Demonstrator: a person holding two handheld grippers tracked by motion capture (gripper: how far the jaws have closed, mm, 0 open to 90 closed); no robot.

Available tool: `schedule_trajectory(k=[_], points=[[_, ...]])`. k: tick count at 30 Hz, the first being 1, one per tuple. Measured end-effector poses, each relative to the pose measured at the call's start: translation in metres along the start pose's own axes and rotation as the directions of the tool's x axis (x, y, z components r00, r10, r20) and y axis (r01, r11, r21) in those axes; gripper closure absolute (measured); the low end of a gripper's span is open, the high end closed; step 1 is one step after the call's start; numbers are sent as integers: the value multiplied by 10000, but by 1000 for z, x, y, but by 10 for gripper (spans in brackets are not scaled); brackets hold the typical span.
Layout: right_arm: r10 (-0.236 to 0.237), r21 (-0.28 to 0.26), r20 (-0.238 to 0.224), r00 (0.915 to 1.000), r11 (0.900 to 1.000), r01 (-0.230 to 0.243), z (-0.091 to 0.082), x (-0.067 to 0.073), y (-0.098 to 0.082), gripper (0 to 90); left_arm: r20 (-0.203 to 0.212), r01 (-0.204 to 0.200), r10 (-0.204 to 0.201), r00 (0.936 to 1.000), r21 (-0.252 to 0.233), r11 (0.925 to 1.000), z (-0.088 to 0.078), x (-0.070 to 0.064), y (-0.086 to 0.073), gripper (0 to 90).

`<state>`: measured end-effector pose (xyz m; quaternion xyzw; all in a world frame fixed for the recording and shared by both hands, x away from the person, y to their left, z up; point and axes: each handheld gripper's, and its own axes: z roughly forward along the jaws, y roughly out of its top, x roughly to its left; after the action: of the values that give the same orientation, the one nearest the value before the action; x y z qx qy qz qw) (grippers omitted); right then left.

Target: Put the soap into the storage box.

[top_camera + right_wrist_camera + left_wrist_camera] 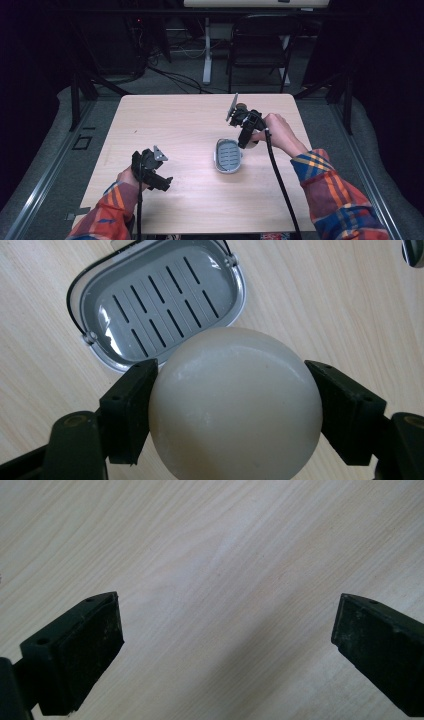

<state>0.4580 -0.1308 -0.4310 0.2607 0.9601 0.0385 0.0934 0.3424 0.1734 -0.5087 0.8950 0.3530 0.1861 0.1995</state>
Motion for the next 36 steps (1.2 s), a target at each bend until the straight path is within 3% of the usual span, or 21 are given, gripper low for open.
schedule_trajectory(k=[13,20,36], points=[[-489,244,-246,9985,9985,495,16,12,26,244,51,0,0,10000,-2,10000,0,0,0,2],[-353,165,-461,9983,9992,361,28,12,33,244,52,-20,20,10000,2,10000,0,0,0,2],[-622,345,-931,9937,9972,656,54,22,45,244,60,-65,65,10000,-1,10000,0,0,0,2]])
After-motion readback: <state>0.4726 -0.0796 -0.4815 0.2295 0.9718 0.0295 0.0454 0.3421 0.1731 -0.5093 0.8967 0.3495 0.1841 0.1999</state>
